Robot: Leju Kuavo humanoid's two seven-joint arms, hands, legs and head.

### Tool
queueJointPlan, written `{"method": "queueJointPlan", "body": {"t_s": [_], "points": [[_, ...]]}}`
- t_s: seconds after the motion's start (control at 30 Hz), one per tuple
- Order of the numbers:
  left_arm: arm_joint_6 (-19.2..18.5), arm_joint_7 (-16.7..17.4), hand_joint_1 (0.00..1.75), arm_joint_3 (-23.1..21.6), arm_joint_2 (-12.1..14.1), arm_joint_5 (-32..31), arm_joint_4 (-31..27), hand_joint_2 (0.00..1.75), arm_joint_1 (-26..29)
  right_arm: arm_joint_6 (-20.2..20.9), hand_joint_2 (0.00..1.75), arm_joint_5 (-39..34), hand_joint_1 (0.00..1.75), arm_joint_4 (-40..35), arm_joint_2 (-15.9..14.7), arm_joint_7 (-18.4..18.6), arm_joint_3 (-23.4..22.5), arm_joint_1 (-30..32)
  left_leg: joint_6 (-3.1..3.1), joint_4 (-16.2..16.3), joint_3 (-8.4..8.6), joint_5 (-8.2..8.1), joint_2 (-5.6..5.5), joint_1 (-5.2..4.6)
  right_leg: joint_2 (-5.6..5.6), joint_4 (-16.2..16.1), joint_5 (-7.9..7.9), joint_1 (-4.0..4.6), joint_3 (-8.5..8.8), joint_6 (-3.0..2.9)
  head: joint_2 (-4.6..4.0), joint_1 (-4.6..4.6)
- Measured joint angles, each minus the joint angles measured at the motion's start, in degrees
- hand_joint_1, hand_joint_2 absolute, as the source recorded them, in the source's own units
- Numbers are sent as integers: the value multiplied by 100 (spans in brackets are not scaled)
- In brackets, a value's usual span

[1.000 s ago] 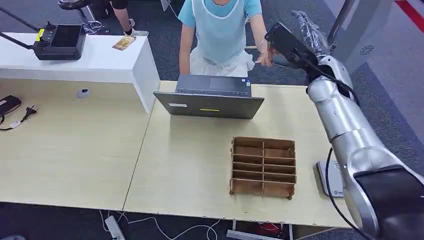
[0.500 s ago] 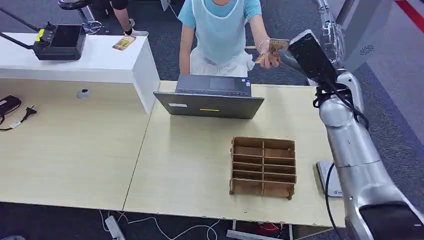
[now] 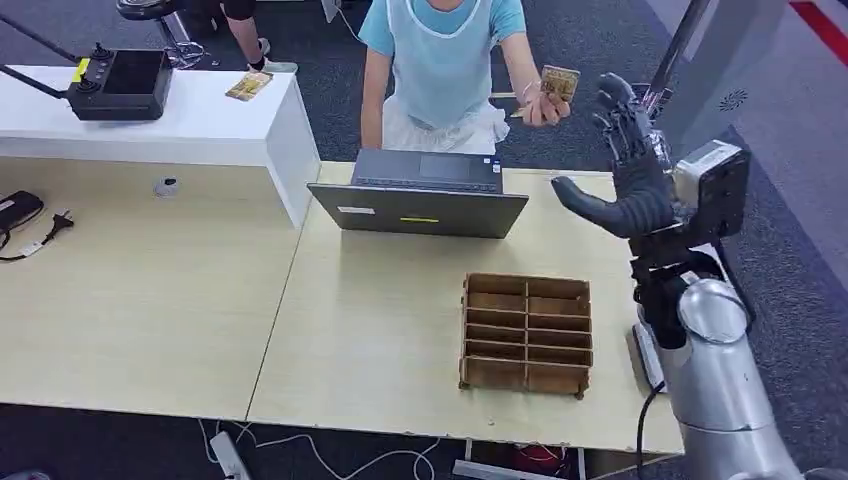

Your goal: Pass the card to the sensor for recognition and then transmit it.

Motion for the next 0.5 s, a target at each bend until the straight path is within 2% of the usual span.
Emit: {"method": "queueJointPlan", "body": {"t_s": [0.17, 0.27, 0.33, 0.5], "points": [[31, -50, 0, 53, 2, 59, 0, 0, 0, 570, 175, -1111, 0, -440, -140, -94, -147, 705, 1, 0, -1, -3, -1, 0, 0, -2, -2, 0, -1, 0, 0, -2], [52, -94, 0, 83, 0, 114, -2, 0, 1, 766, 175, -1350, 0, -752, -218, -149, -223, 1185, 3, -1, -1, -5, -1, 0, -1, -3, -5, 0, -1, 2, 0, -2], [61, -101, 0, 127, 0, 170, 0, 0, 2, 779, 175, -1287, 0, -910, -284, -226, -241, 1536, 6, -1, -2, -7, -2, 0, -2, -3, -7, 0, -1, 2, 0, -2], [127, -85, 0, 232, 0, 273, -2, 0, 15, 515, 175, -961, 0, -1362, -374, -487, -437, 2517, 8, -1, -3, -13, -1, 0, -4, -4, -9, 0, 0, 2, 0, -2]]}}
